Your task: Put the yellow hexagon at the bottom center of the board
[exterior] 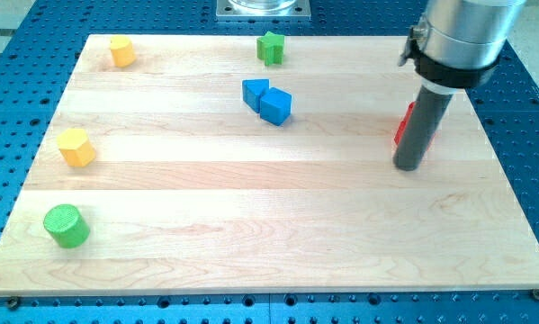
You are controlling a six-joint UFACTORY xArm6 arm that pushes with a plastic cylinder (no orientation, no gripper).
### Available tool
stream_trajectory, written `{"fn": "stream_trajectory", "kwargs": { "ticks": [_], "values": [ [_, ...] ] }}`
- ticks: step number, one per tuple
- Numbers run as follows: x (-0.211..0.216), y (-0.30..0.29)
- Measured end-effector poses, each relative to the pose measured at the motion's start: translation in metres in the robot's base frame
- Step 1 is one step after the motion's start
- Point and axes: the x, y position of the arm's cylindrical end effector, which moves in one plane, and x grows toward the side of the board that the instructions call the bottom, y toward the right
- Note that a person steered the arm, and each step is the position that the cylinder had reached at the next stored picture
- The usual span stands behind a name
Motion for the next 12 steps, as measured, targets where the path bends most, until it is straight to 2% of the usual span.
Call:
{"fn": "stream_trajectory", "kwargs": {
  "ticks": [1, 2, 3, 4, 5, 6, 7, 9, 10, 11, 12],
  "values": [
    [-0.013, 0.012],
    [0.010, -0.074],
    [0.002, -0.194],
    [-0.068, -0.254],
    [-0.098, -0.340],
    [-0.095, -0.429],
    [-0.088, -0.492],
    [-0.014, -0.475],
    [-0.005, -0.426],
    [-0.024, -0.406],
    [-0.004, -0.326]
  ]
}}
